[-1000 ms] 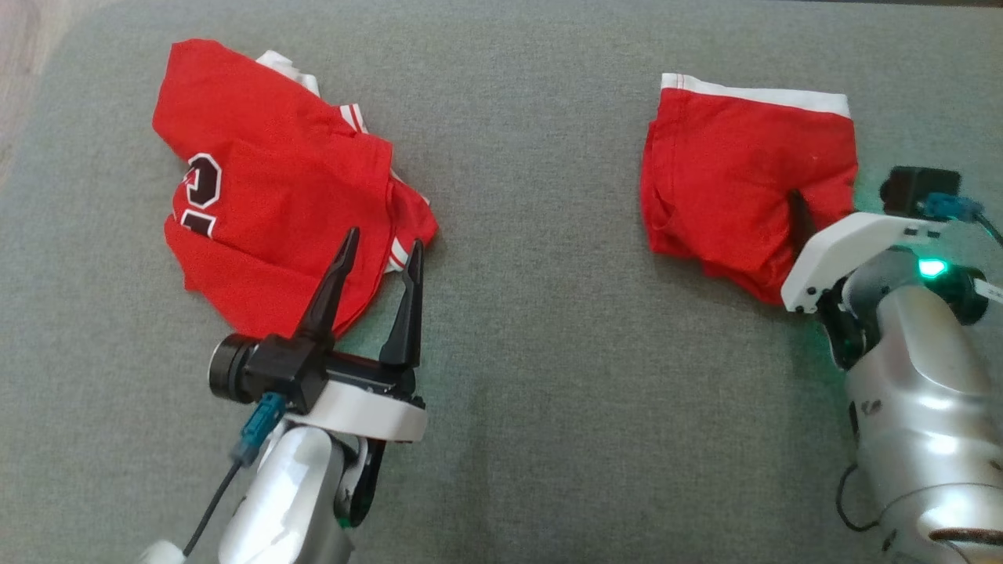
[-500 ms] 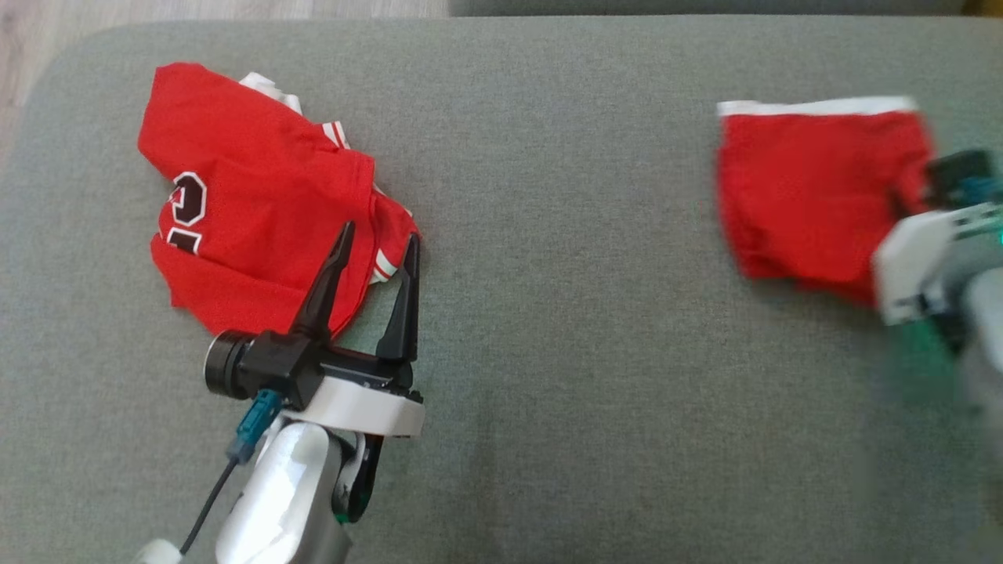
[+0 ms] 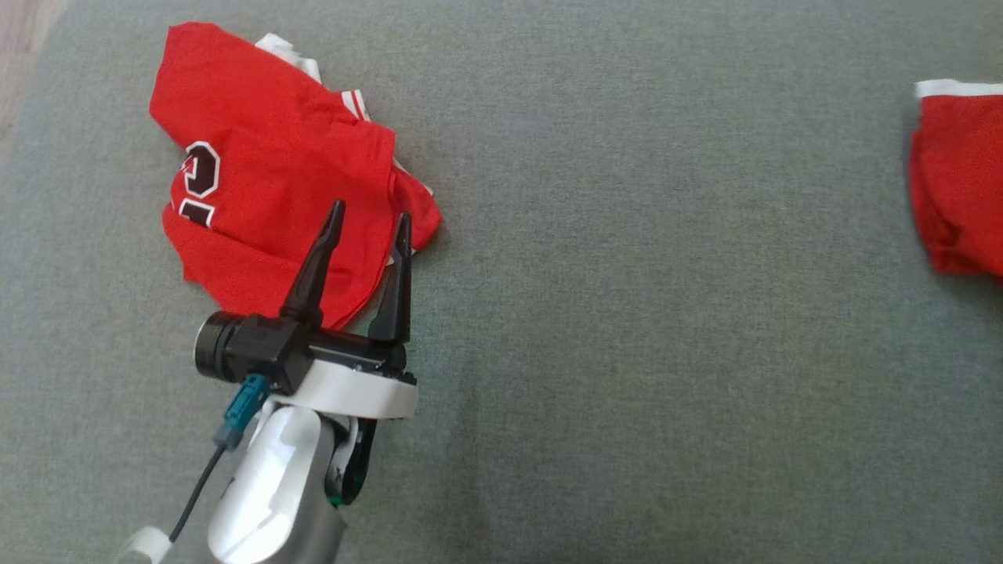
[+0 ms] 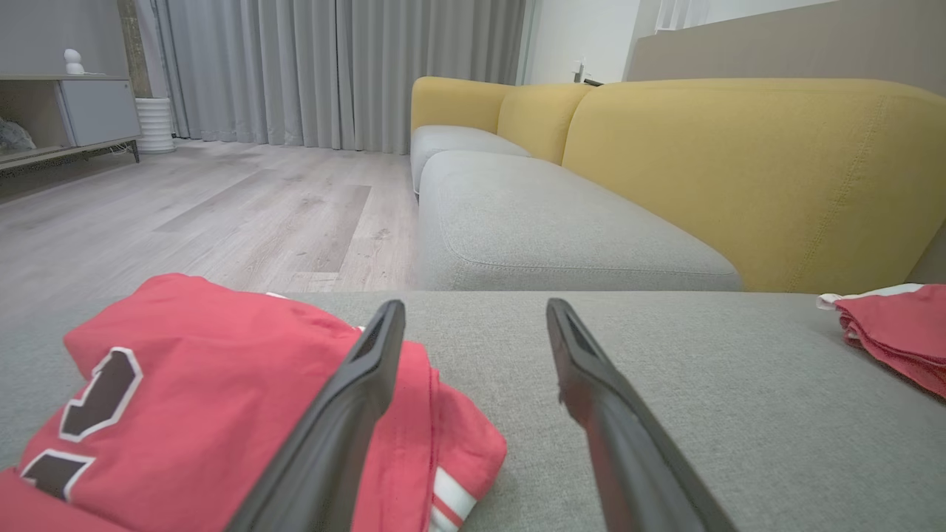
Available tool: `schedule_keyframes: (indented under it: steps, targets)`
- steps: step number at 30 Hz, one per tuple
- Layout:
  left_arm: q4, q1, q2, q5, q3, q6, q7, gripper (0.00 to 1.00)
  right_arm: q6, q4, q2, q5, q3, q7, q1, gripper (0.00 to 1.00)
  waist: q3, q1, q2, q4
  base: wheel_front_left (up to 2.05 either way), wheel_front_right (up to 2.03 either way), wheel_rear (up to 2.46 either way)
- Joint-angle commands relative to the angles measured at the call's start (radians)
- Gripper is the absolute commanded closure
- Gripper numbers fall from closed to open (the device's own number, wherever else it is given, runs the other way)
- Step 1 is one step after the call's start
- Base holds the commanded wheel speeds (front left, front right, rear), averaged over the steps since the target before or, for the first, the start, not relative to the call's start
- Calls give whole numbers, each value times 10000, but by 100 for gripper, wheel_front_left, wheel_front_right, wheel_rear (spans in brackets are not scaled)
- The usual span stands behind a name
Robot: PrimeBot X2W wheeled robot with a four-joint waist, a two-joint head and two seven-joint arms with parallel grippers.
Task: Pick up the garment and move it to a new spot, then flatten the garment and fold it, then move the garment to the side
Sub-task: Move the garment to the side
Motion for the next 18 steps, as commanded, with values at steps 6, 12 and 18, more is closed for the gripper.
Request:
schedule_keyframes:
  steps: [6,12,18]
  targets:
    - [-347,-330,79,109,454,-64,-53,0,-9,-96,-374,-287,-459,-55,-70,100,63,-1,0,45,0,0,0]
    - [-302,-310,79,157,506,-53,-53,0,-9,-502,80,-719,-1240,-190,-46,0,-92,-1,0,-88,0,0,0]
    - [-245,-169,79,168,580,-31,-53,0,-9,-1270,788,-1191,-1994,-205,192,0,-628,-1,0,-298,0,0,0]
